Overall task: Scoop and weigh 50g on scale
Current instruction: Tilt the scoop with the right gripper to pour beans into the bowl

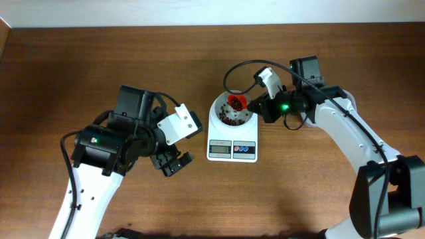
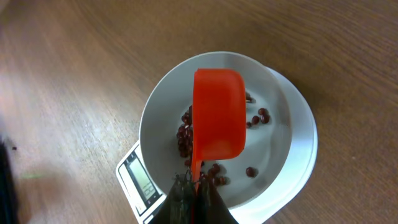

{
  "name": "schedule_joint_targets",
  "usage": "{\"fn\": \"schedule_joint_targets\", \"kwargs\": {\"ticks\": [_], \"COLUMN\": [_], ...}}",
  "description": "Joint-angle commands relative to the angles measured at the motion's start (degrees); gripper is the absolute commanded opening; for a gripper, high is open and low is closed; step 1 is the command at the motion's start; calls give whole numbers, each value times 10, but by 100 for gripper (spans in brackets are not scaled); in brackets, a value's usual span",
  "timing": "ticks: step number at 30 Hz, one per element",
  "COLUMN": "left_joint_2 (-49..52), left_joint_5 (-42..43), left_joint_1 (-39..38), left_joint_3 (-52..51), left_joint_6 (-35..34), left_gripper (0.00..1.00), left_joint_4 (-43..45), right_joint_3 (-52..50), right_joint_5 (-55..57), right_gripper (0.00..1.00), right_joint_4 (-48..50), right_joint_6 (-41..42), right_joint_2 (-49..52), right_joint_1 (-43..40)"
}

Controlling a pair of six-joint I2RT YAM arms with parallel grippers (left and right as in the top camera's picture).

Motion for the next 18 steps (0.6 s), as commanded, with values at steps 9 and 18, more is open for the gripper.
{"fn": "schedule_joint_targets", "kwargs": {"ticks": [9, 18], "left_joint_2": [-5, -5], "left_joint_5": [8, 8], "left_joint_1": [3, 3], "left_joint_3": [8, 8], "left_joint_6": [8, 8], "left_gripper": [99, 99], "left_joint_4": [1, 1], "right_joint_3": [1, 1], "right_joint_5": [16, 132], "right_gripper": [4, 4], "right_joint_4": [-23, -23], "right_joint_6": [-8, -8], "right_joint_2": [-32, -74], "right_joint_1": [4, 51]}}
